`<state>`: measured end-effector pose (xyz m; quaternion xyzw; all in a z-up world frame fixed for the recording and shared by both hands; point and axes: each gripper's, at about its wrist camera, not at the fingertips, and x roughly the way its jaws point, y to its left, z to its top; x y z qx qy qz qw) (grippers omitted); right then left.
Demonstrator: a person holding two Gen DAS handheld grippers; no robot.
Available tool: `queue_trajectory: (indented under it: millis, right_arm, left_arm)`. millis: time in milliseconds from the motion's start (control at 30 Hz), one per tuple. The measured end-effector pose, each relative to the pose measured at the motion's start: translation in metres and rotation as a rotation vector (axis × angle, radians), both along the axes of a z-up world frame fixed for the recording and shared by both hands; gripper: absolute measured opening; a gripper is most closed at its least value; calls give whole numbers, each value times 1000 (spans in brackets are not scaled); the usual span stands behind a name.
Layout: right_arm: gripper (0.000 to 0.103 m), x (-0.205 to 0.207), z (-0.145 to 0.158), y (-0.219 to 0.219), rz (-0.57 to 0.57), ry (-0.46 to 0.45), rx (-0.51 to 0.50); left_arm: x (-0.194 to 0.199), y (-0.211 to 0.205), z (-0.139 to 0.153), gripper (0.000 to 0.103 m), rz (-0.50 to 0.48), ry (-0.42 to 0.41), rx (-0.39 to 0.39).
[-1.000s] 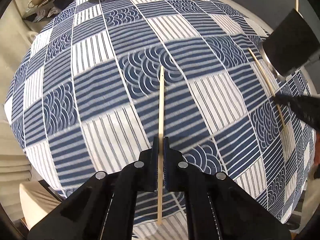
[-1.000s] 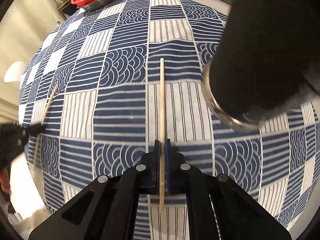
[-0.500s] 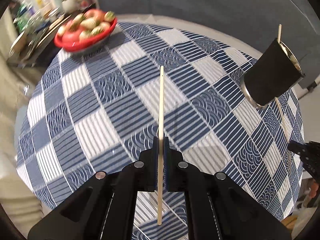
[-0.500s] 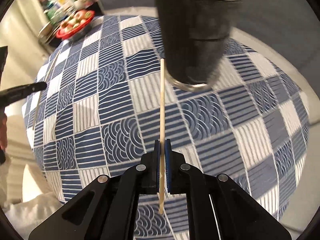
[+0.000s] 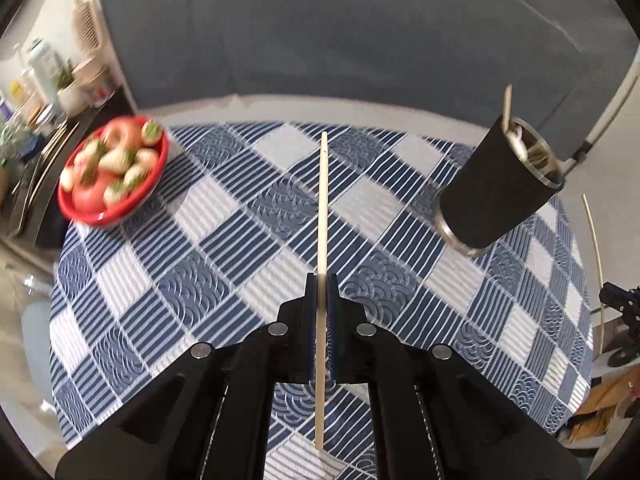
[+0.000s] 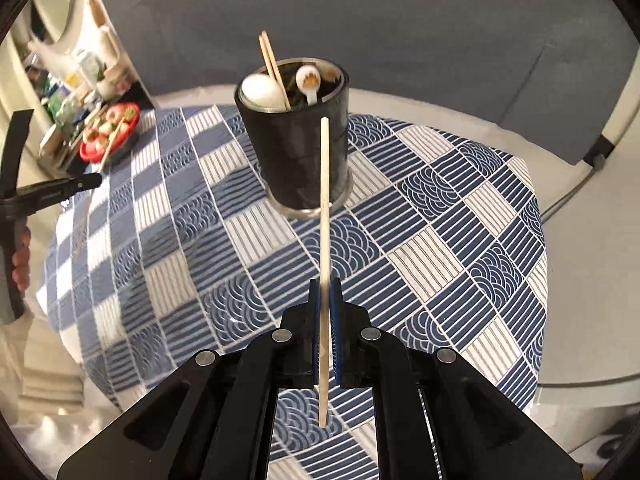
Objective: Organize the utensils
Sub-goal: 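Lift the wooden chopstick upright with both tools and carry it toward the black cup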
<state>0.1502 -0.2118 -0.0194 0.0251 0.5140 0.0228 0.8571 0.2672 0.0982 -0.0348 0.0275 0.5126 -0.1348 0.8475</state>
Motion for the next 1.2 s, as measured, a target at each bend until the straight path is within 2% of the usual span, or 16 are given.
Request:
queue_trajectory:
  millis: [300, 500, 600, 667, 767, 967, 1200]
  right_arm:
    - [5, -5, 45, 13, -94, -92, -1]
    - [5, 0, 69, 15, -96, -158, -16]
    - [5, 11, 80, 11, -68, -200, 24]
    - [5, 23, 85, 6, -31, -226, 71]
    - [5, 40, 91, -2, 18, -253, 133]
    - [5, 72, 101, -14, 79, -303, 179]
    - [5, 109, 100, -25, 178, -356, 242]
  left_arm:
    - [25, -22, 29, 5, -128, -54, -18]
    - [31, -54, 50, 5, -197, -97, -57]
    - [37, -71, 61, 5, -191, -113, -55]
    - [42, -80, 68, 5, -181, -110, -80]
    - [48, -98, 79, 5, -178, -137, -52]
    - [51, -133, 99, 5, -180, -174, -49]
    - [60, -169, 103, 5, -196, -195, -17]
